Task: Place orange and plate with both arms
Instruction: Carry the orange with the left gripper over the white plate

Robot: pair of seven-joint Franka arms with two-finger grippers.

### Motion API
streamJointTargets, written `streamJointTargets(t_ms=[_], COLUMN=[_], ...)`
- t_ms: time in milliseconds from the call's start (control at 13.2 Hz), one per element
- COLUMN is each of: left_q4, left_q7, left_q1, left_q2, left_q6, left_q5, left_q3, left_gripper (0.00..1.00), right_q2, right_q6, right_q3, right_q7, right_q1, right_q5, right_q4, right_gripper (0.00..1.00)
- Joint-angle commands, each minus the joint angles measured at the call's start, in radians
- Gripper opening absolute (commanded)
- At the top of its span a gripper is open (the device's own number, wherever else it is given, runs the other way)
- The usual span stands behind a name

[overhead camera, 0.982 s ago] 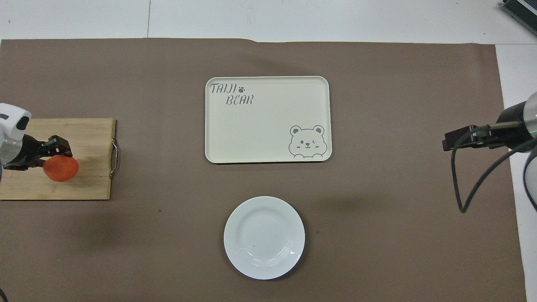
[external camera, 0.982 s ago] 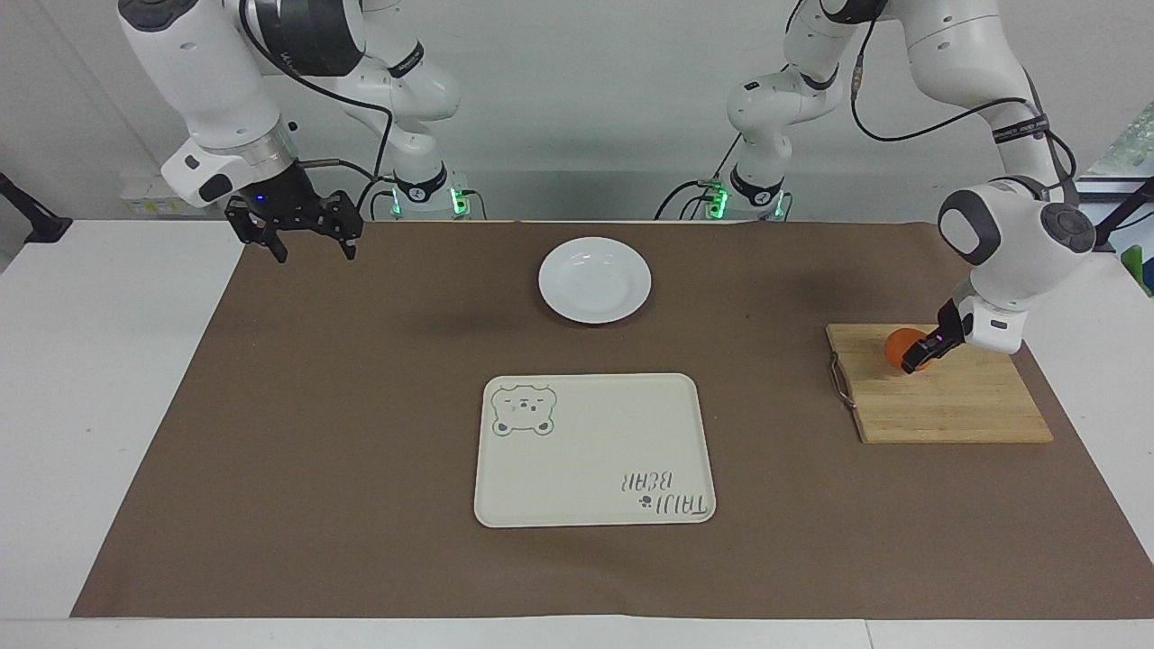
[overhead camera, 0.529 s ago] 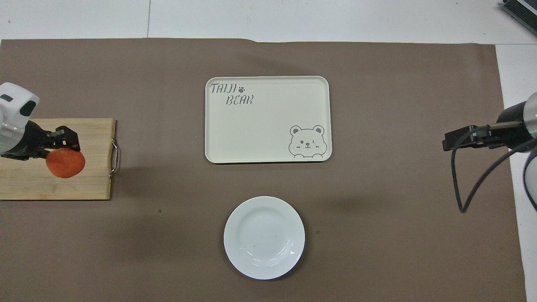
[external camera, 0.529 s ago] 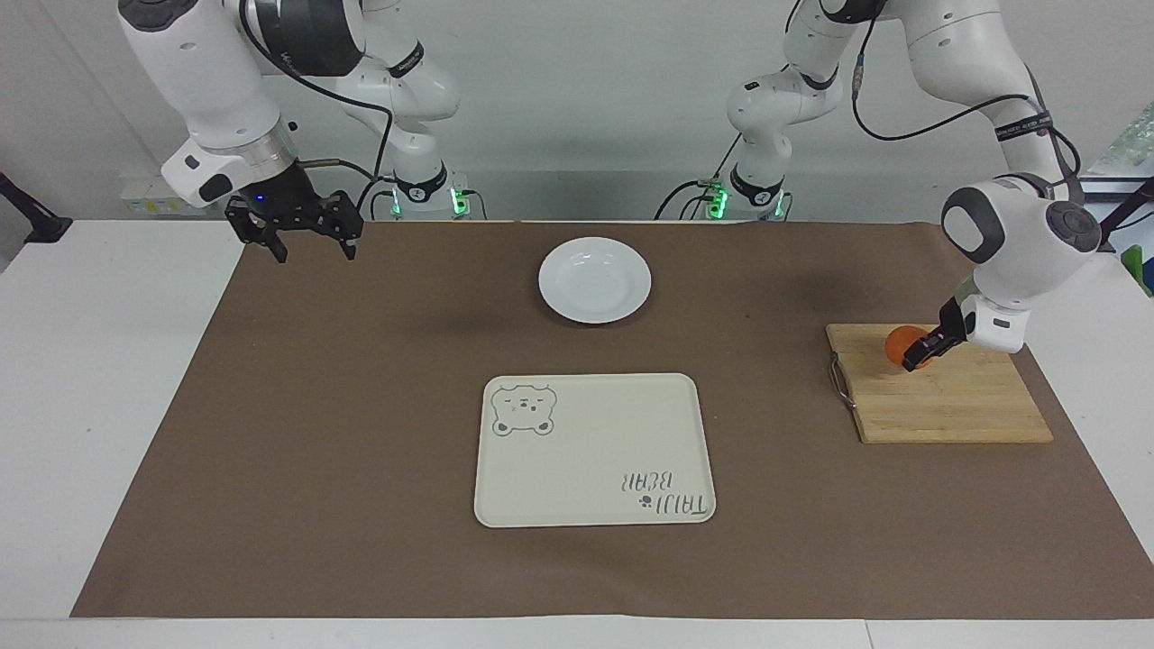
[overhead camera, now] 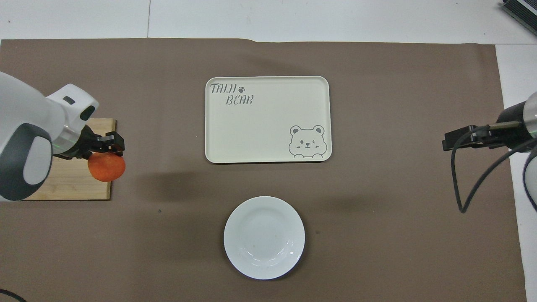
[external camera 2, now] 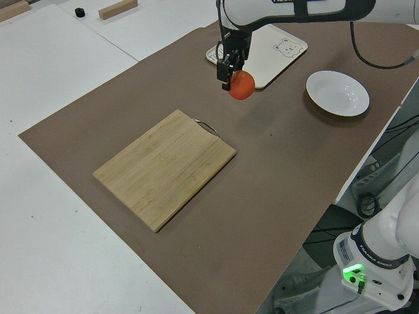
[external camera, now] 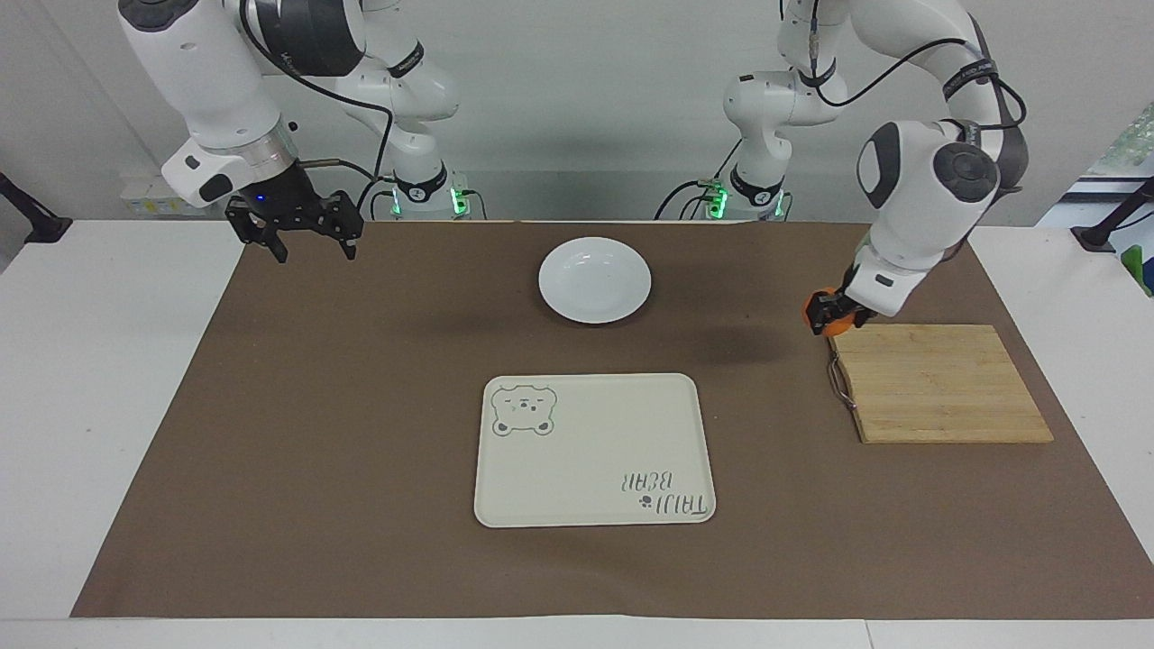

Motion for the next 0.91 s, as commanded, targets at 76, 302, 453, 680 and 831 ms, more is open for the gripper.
streamJointTargets(t_ms=[76,302,453,680,831], left_q4=[-0.03,-0.071,-0.185,-0.222,-0.254], left_q7=[-0.087,-0.15,-0.24,-0.373,-0.373], left_q1=[-0.132,-0.232,-0.326,-0.406,-0.426], left_q2=[-0.037,-0.037,-0.049,-0.007,0.007], left_q6=[0.053,0.124,0.27,0.35,0.401], left_q5=[-0.058,-0.095,-0.095,-0.097,-0.141], left_q3=[0.016,0.018,0.016,0.016,0.016], left_gripper=[0.0,0.0,0.0,0.0,0.0], right_q2=[-0.007,-0.007,-0.007,-0.021,-0.041], right_q6=[-0.007,-0.009,-0.009,-0.007,-0.004], right_q3=[0.011,0.011,0.011,0.011,0.011], right_q7=[0.018,0.016,0.016,0.016,0.016], right_q1=[-0.011,-0.011,-0.01,-0.01,-0.01], right_q5=[-0.006,-0.006,-0.006,-0.006,-0.005], right_q4=[-0.007,-0.007,-0.009,-0.032,-0.059], right_gripper=[1.0,1.0,1.0,1.0,1.0])
